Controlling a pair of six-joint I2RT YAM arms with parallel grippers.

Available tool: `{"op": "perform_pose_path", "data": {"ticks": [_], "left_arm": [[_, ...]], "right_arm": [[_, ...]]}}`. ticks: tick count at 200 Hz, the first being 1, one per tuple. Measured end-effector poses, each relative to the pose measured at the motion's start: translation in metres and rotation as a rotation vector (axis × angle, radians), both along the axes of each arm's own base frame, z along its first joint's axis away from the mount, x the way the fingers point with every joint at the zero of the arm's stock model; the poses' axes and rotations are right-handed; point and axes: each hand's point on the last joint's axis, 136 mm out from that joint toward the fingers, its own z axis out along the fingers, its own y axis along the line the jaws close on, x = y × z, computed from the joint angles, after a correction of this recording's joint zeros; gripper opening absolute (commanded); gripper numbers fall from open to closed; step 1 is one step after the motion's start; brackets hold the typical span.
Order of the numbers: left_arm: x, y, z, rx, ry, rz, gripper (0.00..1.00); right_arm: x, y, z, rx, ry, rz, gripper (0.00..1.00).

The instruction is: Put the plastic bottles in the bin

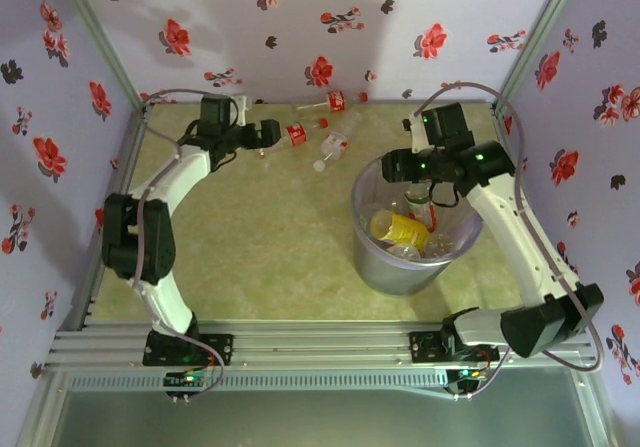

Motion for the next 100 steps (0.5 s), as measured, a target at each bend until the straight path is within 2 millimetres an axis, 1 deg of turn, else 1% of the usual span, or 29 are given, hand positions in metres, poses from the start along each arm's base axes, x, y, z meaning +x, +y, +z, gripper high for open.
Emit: {"op": "perform_pose_path", "data": {"ticks": [15, 34, 55, 69, 81, 89, 100], "left_arm": [[0.016, -0.005, -0.013, 0.063, -0.007, -0.045, 1.0], [0.041, -0.014, -0.026, 0.13, -0.023, -0.1, 1.0], [0.063, -0.018, -0.042, 0.191, -0.026, -0.134, 1.0], [0.074, -0.021, -0.053, 0.218, -0.021, -0.153, 1.0], [0.079, -0.022, -0.063, 0.24, -0.008, -0.166, 1.0], [0.08, -0.022, -0.07, 0.253, 0.004, -0.175, 1.0], [0.077, -0.021, -0.081, 0.272, 0.031, -0.192, 1.0]], "right_arm": [[-0.008, -0.003, 0.015, 0.041, -0.037, -0.006, 0.66], [-0.022, -0.012, 0.036, 0.089, -0.093, -0.027, 0.66], [-0.038, -0.02, 0.051, 0.123, -0.14, -0.046, 0.66], [-0.044, -0.024, 0.054, 0.133, -0.153, -0.058, 0.67], [-0.046, -0.028, 0.052, 0.134, -0.151, -0.068, 0.67], [-0.047, -0.03, 0.049, 0.131, -0.145, -0.076, 0.67], [-0.048, -0.033, 0.045, 0.125, -0.134, -0.086, 0.67]]}}
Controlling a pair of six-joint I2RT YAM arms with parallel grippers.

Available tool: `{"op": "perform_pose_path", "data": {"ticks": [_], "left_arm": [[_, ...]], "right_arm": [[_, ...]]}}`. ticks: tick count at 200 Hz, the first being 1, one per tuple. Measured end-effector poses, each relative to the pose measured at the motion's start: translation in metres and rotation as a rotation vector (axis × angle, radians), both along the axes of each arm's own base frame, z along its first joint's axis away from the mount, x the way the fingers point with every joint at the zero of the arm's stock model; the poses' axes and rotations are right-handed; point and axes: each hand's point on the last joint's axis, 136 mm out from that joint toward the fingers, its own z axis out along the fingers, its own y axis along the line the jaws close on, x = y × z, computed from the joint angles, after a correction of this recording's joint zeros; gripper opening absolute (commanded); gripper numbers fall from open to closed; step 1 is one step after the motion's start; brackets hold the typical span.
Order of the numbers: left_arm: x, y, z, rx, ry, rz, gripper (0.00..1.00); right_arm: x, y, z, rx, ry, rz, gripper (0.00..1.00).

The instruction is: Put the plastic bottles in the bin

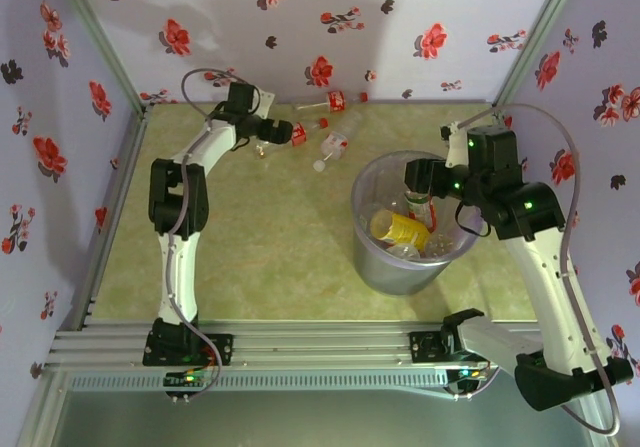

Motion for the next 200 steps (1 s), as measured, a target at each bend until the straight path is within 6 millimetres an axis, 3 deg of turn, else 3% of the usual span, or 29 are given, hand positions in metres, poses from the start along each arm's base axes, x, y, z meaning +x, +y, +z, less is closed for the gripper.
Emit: {"op": "perform_pose_path", "data": {"ticks": [52, 116, 200], "left_arm": [[-0.022, -0.002, -0.02, 0.082, 0.077, -0.072, 0.93], [-0.032, -0.003, -0.028, 0.139, 0.104, -0.096, 0.81], [-0.05, -0.005, -0.047, 0.211, 0.179, -0.101, 0.7]], "right_arm": [[0.001, -0.004, -0.013, -0.003, 0.034, -0.02, 0.68], [-0.004, -0.007, -0.017, 0.003, 0.039, -0.029, 0.71], [-0.011, -0.009, -0.012, 0.024, 0.02, -0.039, 0.87]]}}
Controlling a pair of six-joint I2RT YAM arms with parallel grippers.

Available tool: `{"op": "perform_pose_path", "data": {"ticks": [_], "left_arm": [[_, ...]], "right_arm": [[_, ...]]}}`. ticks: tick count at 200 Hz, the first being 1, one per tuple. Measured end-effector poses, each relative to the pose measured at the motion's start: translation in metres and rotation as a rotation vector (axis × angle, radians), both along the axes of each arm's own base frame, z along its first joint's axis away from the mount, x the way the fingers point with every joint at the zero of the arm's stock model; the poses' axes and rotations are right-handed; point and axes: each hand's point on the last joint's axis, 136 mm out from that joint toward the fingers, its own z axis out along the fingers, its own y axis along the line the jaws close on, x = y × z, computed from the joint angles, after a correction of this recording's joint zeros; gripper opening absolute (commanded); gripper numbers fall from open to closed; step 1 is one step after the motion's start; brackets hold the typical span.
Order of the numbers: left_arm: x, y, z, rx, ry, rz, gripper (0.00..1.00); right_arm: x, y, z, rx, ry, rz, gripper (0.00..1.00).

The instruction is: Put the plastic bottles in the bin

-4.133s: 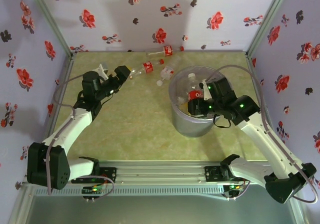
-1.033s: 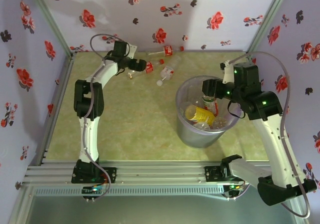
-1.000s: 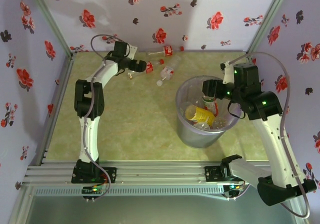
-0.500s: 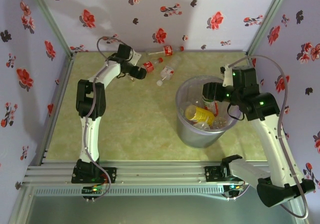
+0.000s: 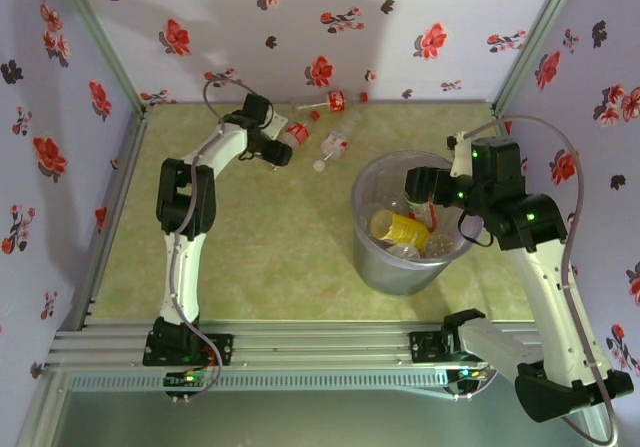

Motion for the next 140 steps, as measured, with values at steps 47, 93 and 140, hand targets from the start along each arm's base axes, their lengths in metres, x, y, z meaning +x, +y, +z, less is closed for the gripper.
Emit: {"op": "perform_pose_path", "data": {"ticks": [47, 93, 140], "left_arm": [[-0.004, -0.004, -0.002, 0.029, 0.003, -0.003, 0.59], [-0.006, -0.007, -0.001, 0.06, -0.009, -0.002, 0.49], [-0.013, -0.011, 0.0, 0.078, 0.003, -0.007, 0.44]], "right_arm": [[-0.003, -0.001, -0.006, -0.002, 0.011, 0.0, 0.88], [-0.004, -0.001, -0.012, -0.003, 0.017, -0.002, 0.88], [-0.002, 0.0, -0.013, 0.008, 0.016, 0.0, 0.87]]}}
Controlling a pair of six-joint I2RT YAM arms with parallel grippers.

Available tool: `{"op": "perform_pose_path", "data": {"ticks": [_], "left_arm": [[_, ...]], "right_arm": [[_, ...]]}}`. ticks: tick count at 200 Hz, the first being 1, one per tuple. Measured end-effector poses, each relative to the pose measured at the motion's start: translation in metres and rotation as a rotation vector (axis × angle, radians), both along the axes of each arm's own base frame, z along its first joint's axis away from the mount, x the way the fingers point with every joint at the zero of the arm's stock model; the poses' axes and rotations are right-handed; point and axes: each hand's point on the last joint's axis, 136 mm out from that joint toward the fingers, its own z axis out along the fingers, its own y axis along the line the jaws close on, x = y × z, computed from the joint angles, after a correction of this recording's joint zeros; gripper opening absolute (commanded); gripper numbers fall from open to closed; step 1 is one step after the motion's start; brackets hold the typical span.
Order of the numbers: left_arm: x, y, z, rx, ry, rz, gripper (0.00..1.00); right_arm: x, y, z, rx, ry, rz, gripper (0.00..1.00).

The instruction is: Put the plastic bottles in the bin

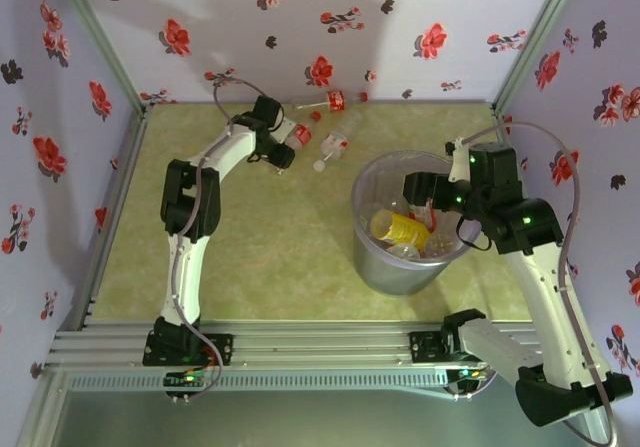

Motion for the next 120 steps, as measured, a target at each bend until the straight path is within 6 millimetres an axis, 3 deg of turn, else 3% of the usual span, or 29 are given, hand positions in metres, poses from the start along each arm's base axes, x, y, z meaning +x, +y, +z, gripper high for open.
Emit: {"op": "perform_pose_path", "data": {"ticks": [34, 57, 74, 120], "left_arm": [[-0.015, 0.002, 0.005, 0.0, 0.021, 0.019, 0.44], [-0.032, 0.008, 0.022, -0.016, 0.014, 0.047, 0.44], [-0.042, 0.012, 0.047, -0.051, -0.031, 0.072, 0.44], [-0.082, 0.013, 0.142, -0.224, -0.26, 0.137, 0.44]], "right_arm": [[0.004, 0.004, 0.007, 0.031, -0.024, 0.001, 0.87], [0.006, 0.008, 0.013, 0.062, -0.036, 0.006, 0.87], [0.009, 0.013, 0.018, 0.099, -0.048, 0.017, 0.87], [0.026, 0.04, 0.037, 0.207, -0.083, 0.056, 0.87]]}}
